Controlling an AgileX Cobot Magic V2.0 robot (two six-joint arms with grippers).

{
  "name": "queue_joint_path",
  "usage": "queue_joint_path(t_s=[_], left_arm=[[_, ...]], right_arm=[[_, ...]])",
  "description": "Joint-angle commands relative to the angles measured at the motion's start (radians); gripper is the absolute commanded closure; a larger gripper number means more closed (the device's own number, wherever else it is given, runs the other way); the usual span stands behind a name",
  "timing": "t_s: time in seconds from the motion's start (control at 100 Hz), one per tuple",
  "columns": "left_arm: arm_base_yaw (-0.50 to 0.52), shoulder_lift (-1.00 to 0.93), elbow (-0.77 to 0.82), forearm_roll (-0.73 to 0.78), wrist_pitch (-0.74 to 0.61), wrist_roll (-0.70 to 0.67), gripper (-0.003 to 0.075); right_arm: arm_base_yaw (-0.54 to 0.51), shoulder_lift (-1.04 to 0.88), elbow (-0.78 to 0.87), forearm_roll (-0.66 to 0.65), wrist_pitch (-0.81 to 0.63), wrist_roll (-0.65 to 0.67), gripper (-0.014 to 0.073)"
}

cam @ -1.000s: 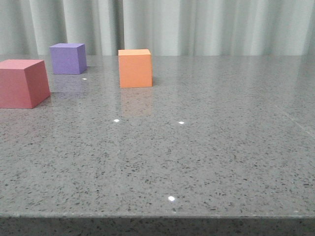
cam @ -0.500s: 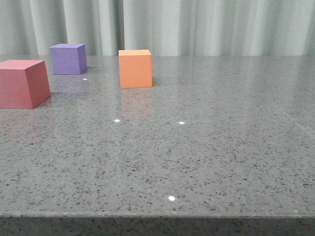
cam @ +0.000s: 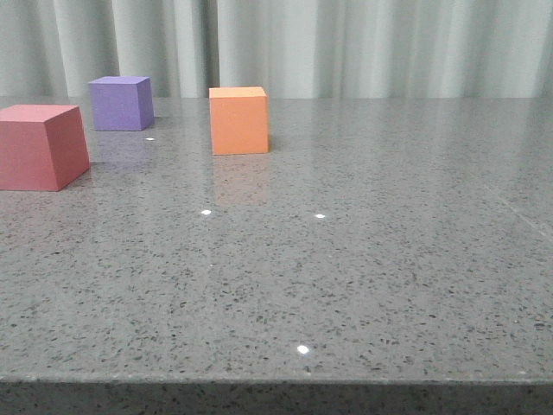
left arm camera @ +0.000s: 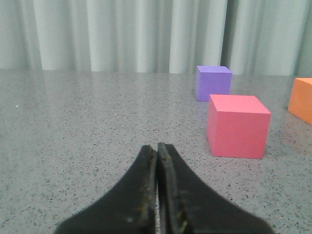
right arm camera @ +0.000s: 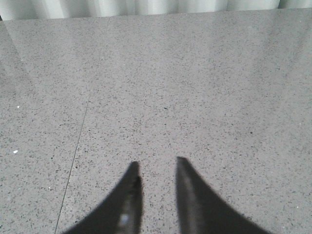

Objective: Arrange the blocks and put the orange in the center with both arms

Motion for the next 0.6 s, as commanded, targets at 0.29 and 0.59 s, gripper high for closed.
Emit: queue_joint_path(t_s=[0.29,0.59], left_arm=[[0.003,-0.002,-0.089,-0.123,-0.074,0.002,0.0739],[0.003,0.272,-0.530,-0.136,0.293,0.002,0.0739]], right_arm=[[-0.005,0.003,-0.027,-0.003,-0.085,-0.010,0.0660],[-0.005,0.003,-0.027,-0.003,-0.086,-0.010,0.0660]])
